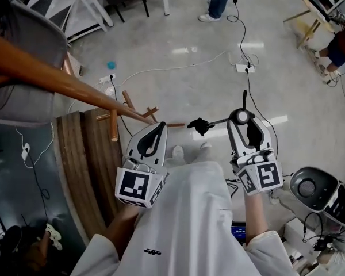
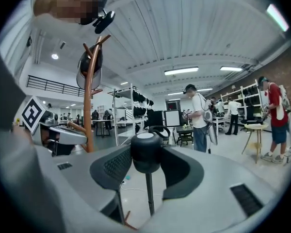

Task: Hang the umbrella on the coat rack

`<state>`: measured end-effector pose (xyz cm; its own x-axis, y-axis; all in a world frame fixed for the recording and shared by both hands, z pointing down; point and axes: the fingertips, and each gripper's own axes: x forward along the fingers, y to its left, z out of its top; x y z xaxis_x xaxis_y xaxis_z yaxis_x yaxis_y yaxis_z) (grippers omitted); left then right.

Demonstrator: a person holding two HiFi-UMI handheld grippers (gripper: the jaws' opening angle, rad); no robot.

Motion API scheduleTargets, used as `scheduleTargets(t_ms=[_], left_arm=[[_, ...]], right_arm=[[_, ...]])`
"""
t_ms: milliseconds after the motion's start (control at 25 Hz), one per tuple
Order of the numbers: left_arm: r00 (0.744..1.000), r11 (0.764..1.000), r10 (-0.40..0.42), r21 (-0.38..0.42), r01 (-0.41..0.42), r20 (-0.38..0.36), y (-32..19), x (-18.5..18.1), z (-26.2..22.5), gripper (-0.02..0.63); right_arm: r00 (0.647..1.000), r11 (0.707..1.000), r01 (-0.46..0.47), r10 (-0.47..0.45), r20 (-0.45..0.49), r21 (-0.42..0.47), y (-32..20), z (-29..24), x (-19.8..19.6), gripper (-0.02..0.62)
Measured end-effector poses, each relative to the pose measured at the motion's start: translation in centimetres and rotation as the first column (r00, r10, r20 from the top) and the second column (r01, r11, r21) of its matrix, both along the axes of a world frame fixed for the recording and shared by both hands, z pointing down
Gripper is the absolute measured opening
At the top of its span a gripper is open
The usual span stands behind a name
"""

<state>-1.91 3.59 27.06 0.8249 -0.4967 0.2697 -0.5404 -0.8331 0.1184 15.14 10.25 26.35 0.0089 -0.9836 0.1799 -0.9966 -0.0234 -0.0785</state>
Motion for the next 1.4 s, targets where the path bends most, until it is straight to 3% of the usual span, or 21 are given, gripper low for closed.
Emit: scheduleTargets(t_ms=[200,400,560,880,1280,1400], left_arm=[[0.985,0.986,-0.168,-0.011,0.169,0.048,-3.4,0.4,1.8,0.003],[0.934,0.935,-0.349,-0.039,0.352,0.069,-5.9,-1.5,0.9,0.003],[0.893,0.893,-0.442,-0.060,0.447,0.081,-6.7,-2.3,1.5,0.003],[0.834,0.834,-0.540,-0.066,0.549,0.110,-6.9,-2.6,3.7,0.003],[0.788,0.788,-0.602,-0.064,0.612,0.128,-8.2,-3.9,6.4,0.003],[0.767,0.768,-0.624,-0.069,0.637,0.148,-8.9,-4.3,8.7,0.003]], right_arm=[[0.985,0.985,0.173,-0.173,0.022,-0.003,-6.8,1.6,2.7,0.192],[0.943,0.942,0.333,-0.332,0.033,-0.041,-11.9,1.6,1.4,0.192],[0.897,0.896,0.441,-0.441,0.027,-0.042,-14.0,2.2,0.1,0.192],[0.838,0.837,0.545,-0.542,0.061,-0.042,-17.1,4.7,-0.3,0.192],[0.765,0.759,0.644,-0.640,0.075,-0.096,-17.2,8.9,-3.8,0.192],[0.730,0.721,0.682,-0.680,0.064,-0.120,-17.0,11.1,-5.3,0.192]])
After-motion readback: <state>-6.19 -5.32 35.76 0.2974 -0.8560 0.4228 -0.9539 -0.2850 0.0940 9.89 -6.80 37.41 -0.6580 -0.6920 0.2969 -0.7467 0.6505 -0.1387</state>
